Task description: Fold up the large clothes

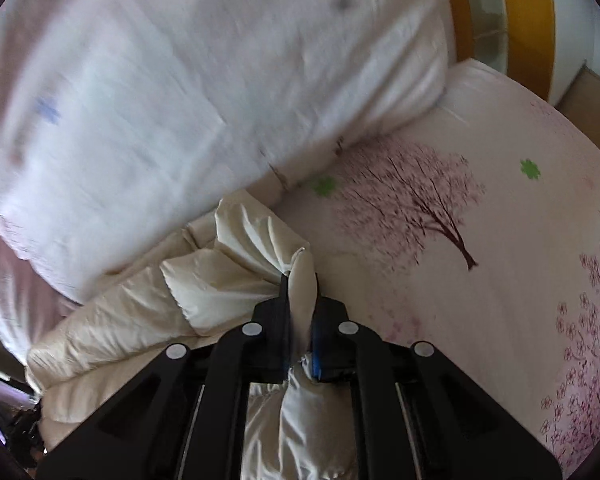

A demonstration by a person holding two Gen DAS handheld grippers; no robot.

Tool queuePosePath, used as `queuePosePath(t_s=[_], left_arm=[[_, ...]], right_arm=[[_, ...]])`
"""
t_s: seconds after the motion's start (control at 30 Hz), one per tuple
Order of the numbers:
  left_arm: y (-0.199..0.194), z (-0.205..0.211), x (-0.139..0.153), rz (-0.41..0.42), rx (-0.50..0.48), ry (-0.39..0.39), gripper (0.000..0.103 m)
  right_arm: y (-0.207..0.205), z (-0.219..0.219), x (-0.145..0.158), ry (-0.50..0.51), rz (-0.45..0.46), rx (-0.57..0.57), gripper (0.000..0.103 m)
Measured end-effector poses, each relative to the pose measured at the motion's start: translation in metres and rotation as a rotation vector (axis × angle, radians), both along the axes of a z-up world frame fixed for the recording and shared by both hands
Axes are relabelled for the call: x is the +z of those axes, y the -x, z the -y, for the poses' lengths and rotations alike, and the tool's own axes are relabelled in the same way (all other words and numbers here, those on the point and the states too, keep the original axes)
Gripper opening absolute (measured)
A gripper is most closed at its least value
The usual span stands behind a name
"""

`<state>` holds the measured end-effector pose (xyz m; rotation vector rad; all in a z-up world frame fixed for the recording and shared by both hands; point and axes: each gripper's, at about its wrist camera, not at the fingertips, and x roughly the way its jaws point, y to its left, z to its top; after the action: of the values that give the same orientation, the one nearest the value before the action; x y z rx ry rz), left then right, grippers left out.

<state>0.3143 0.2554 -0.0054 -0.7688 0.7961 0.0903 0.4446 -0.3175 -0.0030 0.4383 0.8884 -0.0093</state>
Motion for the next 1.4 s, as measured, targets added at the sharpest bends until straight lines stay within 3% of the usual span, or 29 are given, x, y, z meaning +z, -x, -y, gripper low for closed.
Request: queuePosePath(t_s=[0.17, 0.3, 0.4, 0.53, 0.63, 0.73, 0.9, 1.1, 1.17, 1.23, 1.3, 1.4], left_arm=[[-0.004, 0.007, -0.009, -0.016, 0.019, -0.022, 0.01], [0.009, 0.009, 0.001, 0.03, 0.013, -0.015, 0.013], [0.032, 0.006, 0.011, 0.075, 0.011, -0.006, 0.033], [0.068, 0.016, 0.03, 0.158, -0.035, -0.005, 0.038], [0.077, 0.038, 0.034, 0.163, -0.095, -0.038, 0.044], [0.063, 0.057, 0.024, 0.099, -0.118, -0.06, 0.044], [0.067, 0.049, 0.001, 0.044, -0.1, -0.055, 0.043], [0.064, 0.052, -0.007, 0.022, -0.092, -0.055, 0.043], [0.07, 0.05, -0.002, 0.036, -0.099, -0.019, 0.043], [0.081, 0.043, 0.004, 0.057, -0.102, 0.028, 0.044], [0.098, 0.035, 0.01, 0.082, -0.095, 0.066, 0.048], [0.127, 0.023, 0.011, 0.101, -0.059, 0.085, 0.056]], right_arm=[[-0.001, -0.013, -0.011, 0.092, -0.036, -0.043, 0.012], [0.02, -0.009, 0.003, 0.072, 0.02, -0.018, 0.027], [0.058, 0.009, 0.023, 0.008, 0.117, 0.012, 0.028], [0.095, 0.011, 0.033, -0.019, 0.165, 0.097, 0.028], [0.111, 0.005, 0.025, -0.01, 0.153, 0.16, 0.028], [0.112, -0.001, 0.017, 0.027, 0.107, 0.154, 0.027], [0.097, 0.001, -0.015, 0.033, -0.005, 0.124, 0.025], [0.09, 0.005, -0.027, 0.015, -0.033, 0.12, 0.027], [0.092, 0.012, -0.024, -0.025, -0.032, 0.121, 0.034], [0.102, 0.023, -0.018, -0.089, -0.006, 0.117, 0.052], [0.123, 0.04, -0.007, -0.137, 0.02, 0.086, 0.061], [0.145, 0.059, -0.003, -0.203, 0.027, 0.052, 0.064]])
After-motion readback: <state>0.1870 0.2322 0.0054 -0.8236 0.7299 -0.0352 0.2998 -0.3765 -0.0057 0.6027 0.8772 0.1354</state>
